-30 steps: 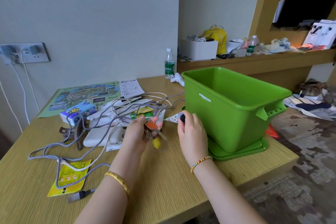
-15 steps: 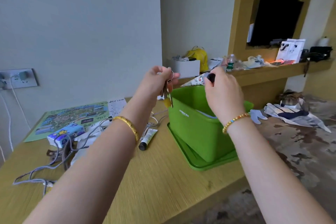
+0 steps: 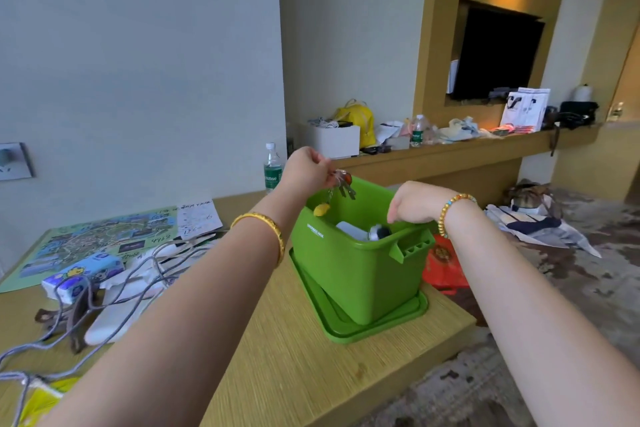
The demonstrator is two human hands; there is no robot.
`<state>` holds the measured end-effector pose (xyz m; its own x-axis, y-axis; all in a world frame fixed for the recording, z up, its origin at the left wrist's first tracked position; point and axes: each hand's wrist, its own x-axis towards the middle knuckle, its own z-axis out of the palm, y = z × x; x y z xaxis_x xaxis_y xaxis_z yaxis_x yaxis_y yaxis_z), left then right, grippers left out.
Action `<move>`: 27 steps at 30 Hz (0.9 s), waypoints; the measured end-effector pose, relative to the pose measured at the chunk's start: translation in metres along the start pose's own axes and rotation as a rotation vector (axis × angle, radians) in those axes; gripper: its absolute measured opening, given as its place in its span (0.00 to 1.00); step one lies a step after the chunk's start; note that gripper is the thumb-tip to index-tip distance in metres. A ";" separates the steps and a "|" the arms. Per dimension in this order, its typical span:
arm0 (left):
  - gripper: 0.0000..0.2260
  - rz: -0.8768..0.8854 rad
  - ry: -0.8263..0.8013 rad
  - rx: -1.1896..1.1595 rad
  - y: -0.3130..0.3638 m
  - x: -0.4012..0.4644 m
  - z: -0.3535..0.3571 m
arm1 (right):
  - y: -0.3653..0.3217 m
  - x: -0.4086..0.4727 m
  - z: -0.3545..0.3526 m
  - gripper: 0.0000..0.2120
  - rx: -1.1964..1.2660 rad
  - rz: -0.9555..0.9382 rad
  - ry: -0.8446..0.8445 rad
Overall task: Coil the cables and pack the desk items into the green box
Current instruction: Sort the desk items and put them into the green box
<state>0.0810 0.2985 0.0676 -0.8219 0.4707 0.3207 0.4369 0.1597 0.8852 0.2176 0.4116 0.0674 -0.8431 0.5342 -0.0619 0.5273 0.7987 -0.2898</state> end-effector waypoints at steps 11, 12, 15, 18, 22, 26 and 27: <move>0.09 0.066 -0.244 0.513 -0.010 -0.009 0.016 | 0.006 0.000 0.005 0.22 0.060 -0.072 0.136; 0.10 0.090 -0.250 0.560 -0.010 -0.010 0.015 | 0.004 0.001 0.007 0.22 0.058 -0.077 0.145; 0.12 0.155 -0.158 0.582 -0.010 -0.013 0.005 | -0.005 0.002 0.012 0.20 0.083 -0.114 0.215; 0.12 0.236 -0.011 0.556 -0.016 -0.019 -0.016 | -0.026 0.002 0.022 0.18 0.115 -0.214 0.389; 0.09 0.285 0.151 0.474 -0.043 -0.043 -0.058 | -0.075 -0.003 0.051 0.16 0.211 -0.456 0.702; 0.09 0.220 0.225 0.529 -0.088 -0.084 -0.105 | -0.127 -0.009 0.111 0.15 0.319 -0.629 0.675; 0.09 0.196 0.234 0.547 -0.100 -0.095 -0.117 | -0.139 -0.009 0.129 0.15 0.328 -0.647 0.620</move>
<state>0.0725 0.1366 -0.0124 -0.7387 0.3433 0.5801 0.6606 0.5397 0.5219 0.1382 0.2604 -0.0148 -0.7052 0.1425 0.6945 -0.1572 0.9238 -0.3492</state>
